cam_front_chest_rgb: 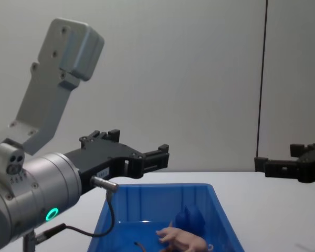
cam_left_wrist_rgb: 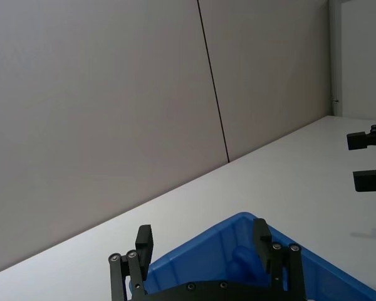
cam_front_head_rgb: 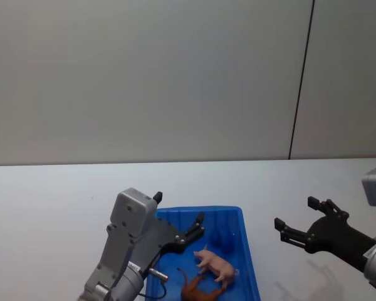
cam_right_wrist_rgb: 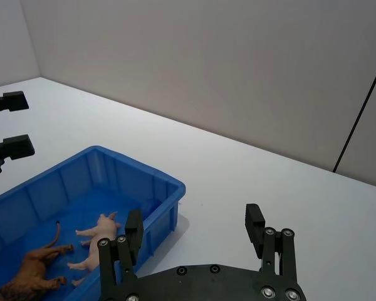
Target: Pick up the two dolls from the table and place them into the box.
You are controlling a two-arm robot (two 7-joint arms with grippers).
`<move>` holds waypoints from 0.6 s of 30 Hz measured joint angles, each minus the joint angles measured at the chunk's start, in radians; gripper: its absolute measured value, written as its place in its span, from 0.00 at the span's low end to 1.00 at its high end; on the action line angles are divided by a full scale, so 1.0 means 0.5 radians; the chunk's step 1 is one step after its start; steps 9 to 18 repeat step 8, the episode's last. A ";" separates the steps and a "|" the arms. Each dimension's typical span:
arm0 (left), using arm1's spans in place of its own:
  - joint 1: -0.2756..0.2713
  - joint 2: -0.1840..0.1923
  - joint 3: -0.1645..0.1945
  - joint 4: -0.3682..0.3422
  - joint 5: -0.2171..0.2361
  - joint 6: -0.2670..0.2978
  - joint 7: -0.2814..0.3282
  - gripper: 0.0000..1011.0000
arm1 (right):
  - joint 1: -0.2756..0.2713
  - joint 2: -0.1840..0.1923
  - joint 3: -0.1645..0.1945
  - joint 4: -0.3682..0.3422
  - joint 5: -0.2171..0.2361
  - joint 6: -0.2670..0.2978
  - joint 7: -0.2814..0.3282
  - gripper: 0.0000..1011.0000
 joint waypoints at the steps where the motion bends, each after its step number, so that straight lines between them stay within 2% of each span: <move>1: 0.000 0.003 -0.004 0.000 0.001 -0.014 -0.006 0.99 | 0.000 0.000 0.000 0.000 0.000 0.000 0.000 0.99; 18: 0.000 0.010 -0.016 -0.005 0.002 -0.051 -0.021 0.99 | 0.000 0.000 0.000 0.000 0.000 0.000 0.000 0.99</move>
